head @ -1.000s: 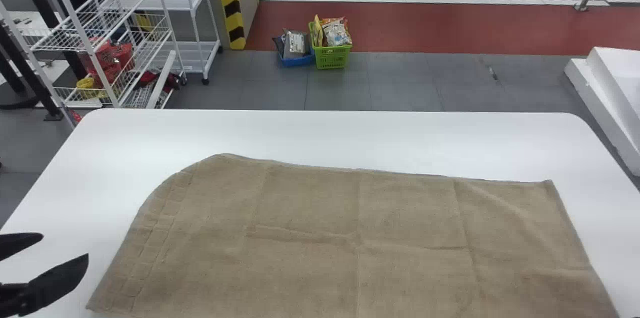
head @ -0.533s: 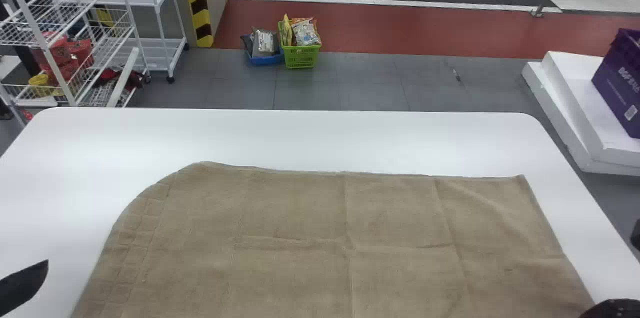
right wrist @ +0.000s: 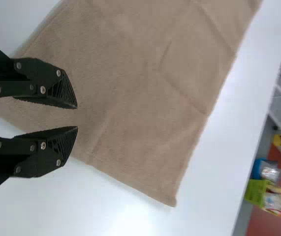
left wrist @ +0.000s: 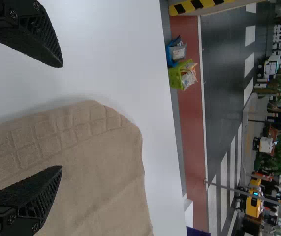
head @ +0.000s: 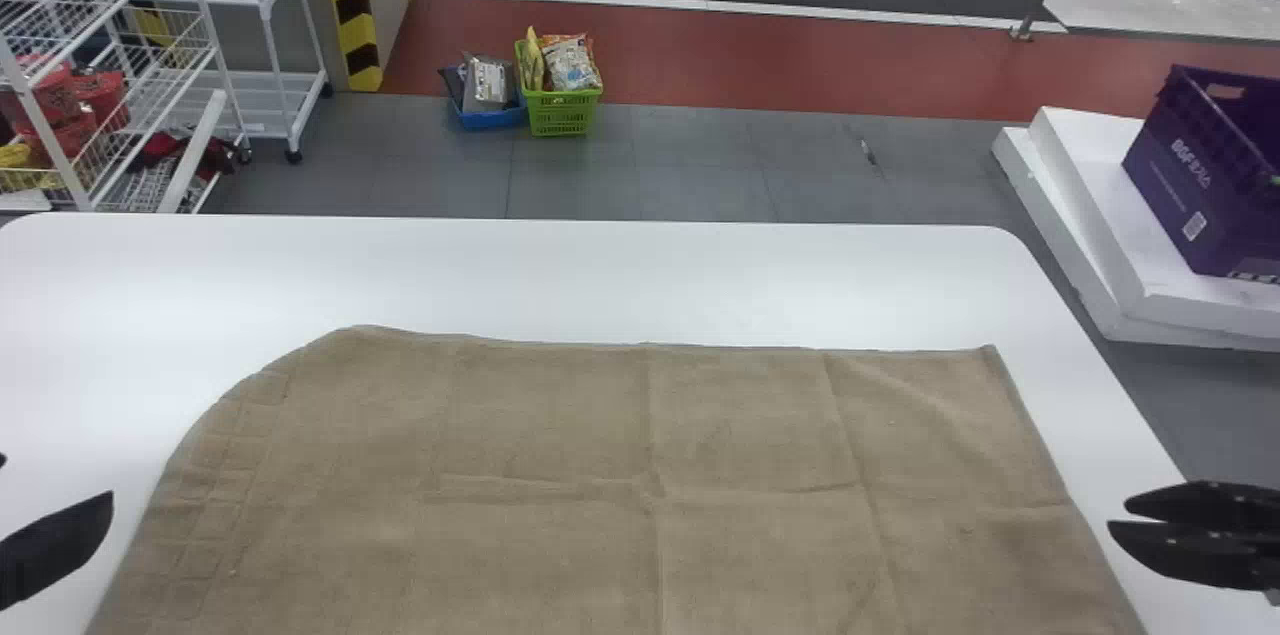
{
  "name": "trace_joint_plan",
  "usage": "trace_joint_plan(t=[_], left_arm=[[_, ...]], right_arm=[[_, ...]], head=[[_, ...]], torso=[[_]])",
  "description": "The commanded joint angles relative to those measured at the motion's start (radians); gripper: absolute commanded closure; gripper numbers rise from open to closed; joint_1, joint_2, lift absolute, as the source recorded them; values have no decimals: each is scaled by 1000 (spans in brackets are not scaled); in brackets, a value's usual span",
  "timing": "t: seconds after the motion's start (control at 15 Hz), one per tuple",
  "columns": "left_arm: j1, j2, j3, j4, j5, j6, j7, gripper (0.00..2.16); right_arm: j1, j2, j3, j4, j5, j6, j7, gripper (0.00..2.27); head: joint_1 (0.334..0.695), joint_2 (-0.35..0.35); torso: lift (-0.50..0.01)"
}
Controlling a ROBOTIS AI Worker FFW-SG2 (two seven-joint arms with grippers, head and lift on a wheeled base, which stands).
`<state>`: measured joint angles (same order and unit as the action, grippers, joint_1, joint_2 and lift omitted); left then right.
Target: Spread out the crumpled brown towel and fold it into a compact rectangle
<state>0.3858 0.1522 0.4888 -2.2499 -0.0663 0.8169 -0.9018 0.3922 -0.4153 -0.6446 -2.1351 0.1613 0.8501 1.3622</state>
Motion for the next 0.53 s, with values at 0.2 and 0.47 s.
trace_joint_plan(t=[0.2,0.47], left_arm=[[-97,-10,-144,53,3,14,101,93],[-268,-8,-214,253,-15,54,101,215]], right_arm=[[-72,141,62,54,-143,-1,-153,33],[-93,147,122,113,-112,5,-187,36]], head=[[695,-96],[695,-108]], torso=[[-127],[-127]])
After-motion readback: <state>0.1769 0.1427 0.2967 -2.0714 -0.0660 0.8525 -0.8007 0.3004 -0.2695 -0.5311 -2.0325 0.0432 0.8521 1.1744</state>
